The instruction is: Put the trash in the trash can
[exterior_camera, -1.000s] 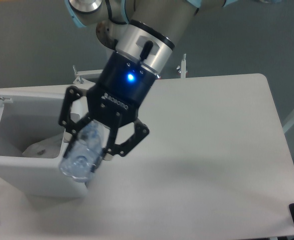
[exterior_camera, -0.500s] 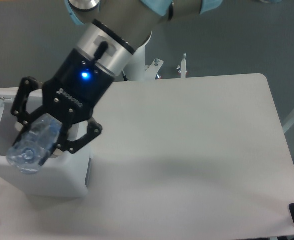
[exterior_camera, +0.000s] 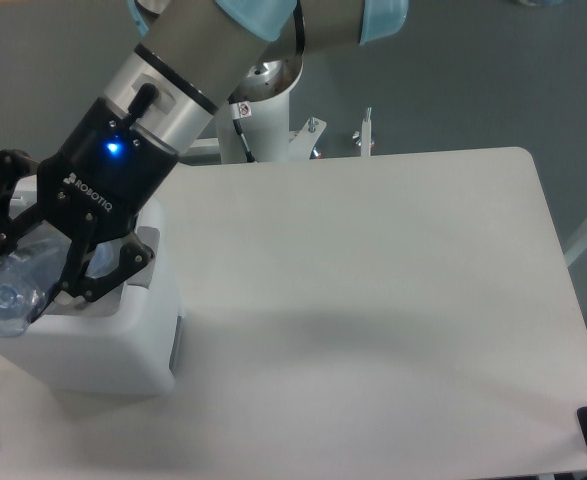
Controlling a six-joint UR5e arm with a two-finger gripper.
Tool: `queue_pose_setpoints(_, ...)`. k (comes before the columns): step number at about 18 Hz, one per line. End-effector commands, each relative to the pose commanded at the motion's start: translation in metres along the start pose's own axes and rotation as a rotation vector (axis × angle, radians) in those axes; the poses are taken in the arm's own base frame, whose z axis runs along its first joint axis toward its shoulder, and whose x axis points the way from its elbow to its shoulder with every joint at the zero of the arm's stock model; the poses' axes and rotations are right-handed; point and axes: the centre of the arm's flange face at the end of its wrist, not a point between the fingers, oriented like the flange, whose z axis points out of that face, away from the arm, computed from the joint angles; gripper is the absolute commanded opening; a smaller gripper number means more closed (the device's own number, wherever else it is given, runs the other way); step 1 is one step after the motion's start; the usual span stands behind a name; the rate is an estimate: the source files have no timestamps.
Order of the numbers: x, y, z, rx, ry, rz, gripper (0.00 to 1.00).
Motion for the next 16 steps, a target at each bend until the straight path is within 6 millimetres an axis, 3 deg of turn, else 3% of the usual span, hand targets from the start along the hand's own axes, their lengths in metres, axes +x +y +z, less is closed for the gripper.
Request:
queue_pose_setpoints(2, -0.002, 0.006, 0.004, -0.010, 0.004, 0.019, 0.62)
queue_pose_setpoints(4, -0.003, 0.006, 0.005, -0.010, 0.004, 0.023, 0.85)
queue_pose_setpoints(7, -0.004, 0.006, 0.005, -0.010, 0.004, 0.023, 0.94)
queue_pose_setpoints(9, -0.003, 0.003, 0.004, -0.007, 0.005, 0.026, 1.00)
queue_pose_setpoints(12, -0.010, 0.002, -0.002, -0.001, -0.007, 0.021, 1.00)
queue_pose_setpoints(16, -0.040, -0.003, -0.031, 0.022, -0.074, 0.067, 1.00)
